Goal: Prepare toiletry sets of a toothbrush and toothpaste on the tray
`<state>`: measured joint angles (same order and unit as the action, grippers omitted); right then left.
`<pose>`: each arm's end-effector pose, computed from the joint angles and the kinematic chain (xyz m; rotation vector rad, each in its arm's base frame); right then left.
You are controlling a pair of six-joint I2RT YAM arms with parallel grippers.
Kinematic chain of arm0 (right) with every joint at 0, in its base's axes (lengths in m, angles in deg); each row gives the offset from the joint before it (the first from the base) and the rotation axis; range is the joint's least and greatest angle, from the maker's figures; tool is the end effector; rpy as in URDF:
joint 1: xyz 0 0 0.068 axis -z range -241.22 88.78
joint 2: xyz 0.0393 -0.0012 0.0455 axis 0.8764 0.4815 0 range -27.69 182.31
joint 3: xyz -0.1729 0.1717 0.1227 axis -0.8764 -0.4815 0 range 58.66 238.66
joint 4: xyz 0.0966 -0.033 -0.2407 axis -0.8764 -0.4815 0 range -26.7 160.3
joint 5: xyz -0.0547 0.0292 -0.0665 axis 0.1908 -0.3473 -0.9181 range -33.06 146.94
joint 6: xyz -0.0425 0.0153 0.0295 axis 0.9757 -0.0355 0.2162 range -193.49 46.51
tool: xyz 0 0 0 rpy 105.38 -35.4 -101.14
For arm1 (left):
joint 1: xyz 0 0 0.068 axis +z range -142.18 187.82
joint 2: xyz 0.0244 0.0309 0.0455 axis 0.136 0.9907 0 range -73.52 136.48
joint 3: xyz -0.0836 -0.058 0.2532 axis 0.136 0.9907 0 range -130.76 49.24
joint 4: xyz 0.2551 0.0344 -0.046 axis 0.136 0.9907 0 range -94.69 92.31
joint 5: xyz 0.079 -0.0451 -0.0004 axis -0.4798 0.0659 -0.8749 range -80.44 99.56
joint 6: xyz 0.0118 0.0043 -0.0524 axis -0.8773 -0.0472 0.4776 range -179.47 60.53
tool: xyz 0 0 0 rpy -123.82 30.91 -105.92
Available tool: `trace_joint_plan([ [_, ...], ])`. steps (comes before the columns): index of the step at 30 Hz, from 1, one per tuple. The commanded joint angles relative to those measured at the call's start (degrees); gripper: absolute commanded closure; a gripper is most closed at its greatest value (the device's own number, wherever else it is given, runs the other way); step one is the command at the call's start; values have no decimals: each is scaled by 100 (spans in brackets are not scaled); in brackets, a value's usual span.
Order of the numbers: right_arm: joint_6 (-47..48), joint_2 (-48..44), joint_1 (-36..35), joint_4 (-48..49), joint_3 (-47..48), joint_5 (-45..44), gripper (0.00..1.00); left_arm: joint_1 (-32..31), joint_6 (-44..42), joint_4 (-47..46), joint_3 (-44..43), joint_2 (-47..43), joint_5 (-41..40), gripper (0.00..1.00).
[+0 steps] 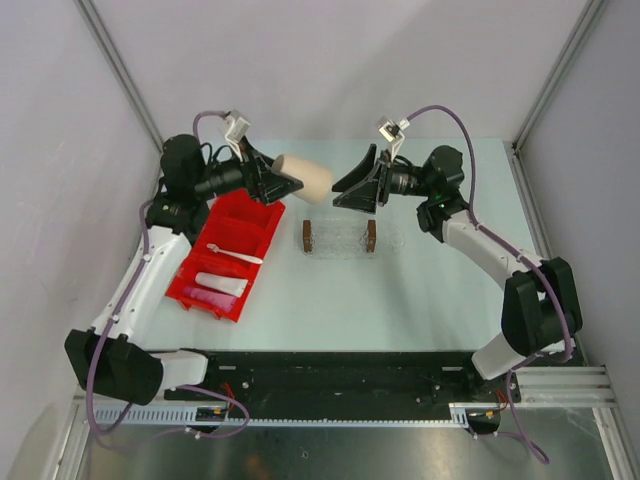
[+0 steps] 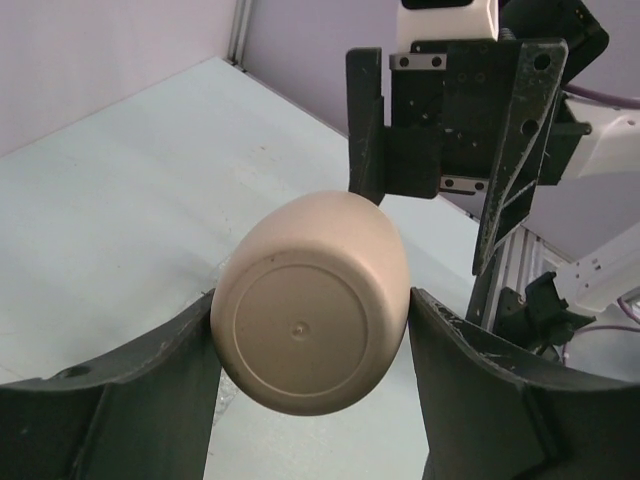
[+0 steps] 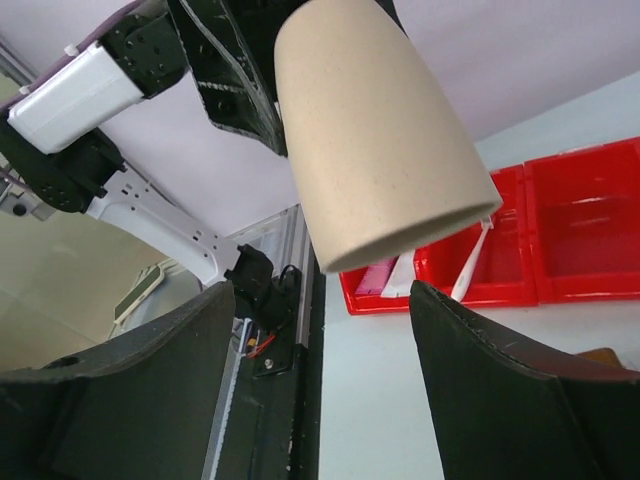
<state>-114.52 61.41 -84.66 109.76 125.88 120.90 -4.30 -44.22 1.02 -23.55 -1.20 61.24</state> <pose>0.3094 0.1690 0.3688 -0.8698 1.4101 1.5843 0.2678 -0.0861 0.4184 0.6626 1.6173 -1.0973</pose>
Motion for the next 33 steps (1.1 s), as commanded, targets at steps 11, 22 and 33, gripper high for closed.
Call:
trace_joint_plan([
  [11, -1397, 494, -292, 1975, 221, -59, 32, -335, 523, -1248, 652, -402, -246, 100],
  [22, -2093, 670, -345, 2856, 221, -130, 82, -511, 295, -1292, 977, -508, -615, 93],
  [33, -100, -260, 339, 153, 212, -147, 100, -450, -232, -1222, 1285, -885, -1142, 0],
])
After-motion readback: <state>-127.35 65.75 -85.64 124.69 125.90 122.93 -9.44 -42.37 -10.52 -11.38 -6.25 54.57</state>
